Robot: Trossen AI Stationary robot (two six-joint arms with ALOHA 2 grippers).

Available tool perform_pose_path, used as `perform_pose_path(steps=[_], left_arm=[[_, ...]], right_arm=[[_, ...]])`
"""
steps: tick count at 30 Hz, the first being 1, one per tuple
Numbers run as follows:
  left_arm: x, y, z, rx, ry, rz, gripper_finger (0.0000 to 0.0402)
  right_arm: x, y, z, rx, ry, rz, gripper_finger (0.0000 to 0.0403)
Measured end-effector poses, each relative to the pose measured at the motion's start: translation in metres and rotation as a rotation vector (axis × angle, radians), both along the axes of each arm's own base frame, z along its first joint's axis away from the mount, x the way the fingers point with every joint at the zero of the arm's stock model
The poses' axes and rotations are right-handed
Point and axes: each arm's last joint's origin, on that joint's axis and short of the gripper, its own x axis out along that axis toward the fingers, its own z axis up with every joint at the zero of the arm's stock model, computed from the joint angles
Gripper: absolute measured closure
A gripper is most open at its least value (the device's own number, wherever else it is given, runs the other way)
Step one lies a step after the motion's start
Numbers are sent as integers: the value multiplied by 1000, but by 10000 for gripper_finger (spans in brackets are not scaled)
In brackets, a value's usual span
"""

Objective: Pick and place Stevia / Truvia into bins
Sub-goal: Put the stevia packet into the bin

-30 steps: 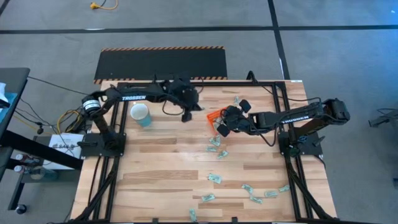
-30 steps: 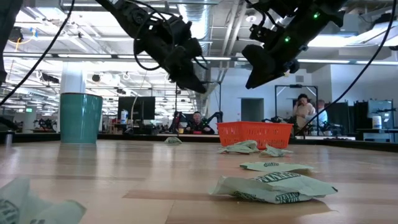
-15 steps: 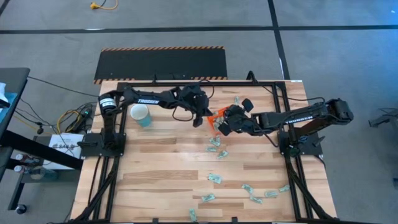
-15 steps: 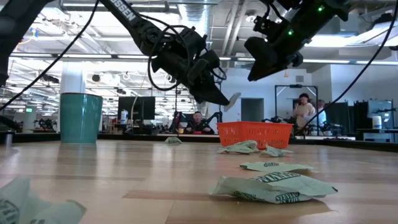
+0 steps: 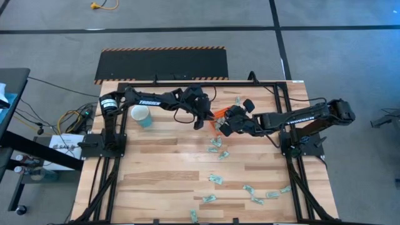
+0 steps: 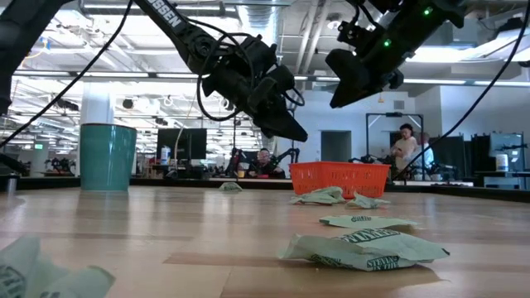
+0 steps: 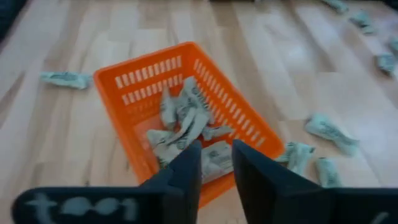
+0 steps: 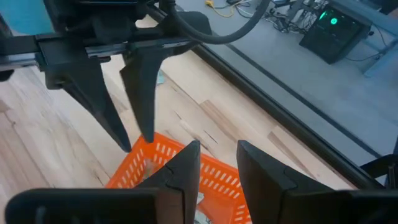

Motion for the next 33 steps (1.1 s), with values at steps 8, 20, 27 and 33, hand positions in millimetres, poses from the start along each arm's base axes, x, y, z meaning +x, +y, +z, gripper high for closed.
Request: perform_pose_path(steps=[8, 20, 27, 33], left_arm=[[-31, 16, 23, 75, 133, 105, 268], [-94, 79, 19, 141, 436, 377, 264], [-90, 82, 2, 156, 466, 299, 231], [-84, 85, -22, 149, 515, 282, 193]], right_arm=[[0, 0, 0, 2, 3, 2, 303], [0, 0, 0, 6, -3, 0, 303], [0, 0, -1, 30, -2, 11, 303], [0, 0, -1, 30, 0, 10, 303]])
